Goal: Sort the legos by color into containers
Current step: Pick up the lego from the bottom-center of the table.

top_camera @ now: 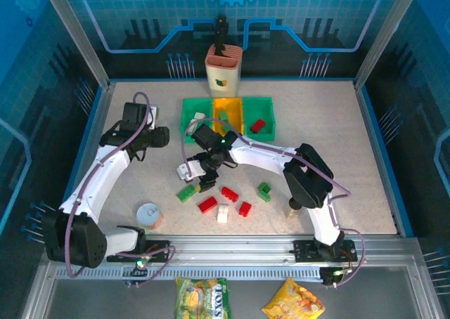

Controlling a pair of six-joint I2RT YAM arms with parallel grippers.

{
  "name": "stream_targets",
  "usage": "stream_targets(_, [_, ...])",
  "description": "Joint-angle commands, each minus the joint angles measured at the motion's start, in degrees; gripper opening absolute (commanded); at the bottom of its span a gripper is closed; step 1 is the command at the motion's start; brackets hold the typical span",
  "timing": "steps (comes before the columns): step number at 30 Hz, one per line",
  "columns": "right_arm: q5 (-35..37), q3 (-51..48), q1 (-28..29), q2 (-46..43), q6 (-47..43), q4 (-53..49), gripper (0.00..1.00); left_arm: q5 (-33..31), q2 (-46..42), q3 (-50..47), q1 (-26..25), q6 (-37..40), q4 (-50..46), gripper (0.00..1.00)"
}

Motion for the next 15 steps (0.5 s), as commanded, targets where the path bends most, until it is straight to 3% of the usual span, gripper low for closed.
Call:
stream_targets(1, [-0.6, 2.2, 1.7, 2.7, -1.1, -3.0, 0.70, -1.3, -2.9, -1.2, 1.1, -1.1, 1.7, 0.55])
stream_targets(15, [1.2, 7.1, 4.5, 9.9, -1.8, -4.3, 0.66, -0.7, -4.2, -1.7, 1.8, -1.2, 2.2, 0.55])
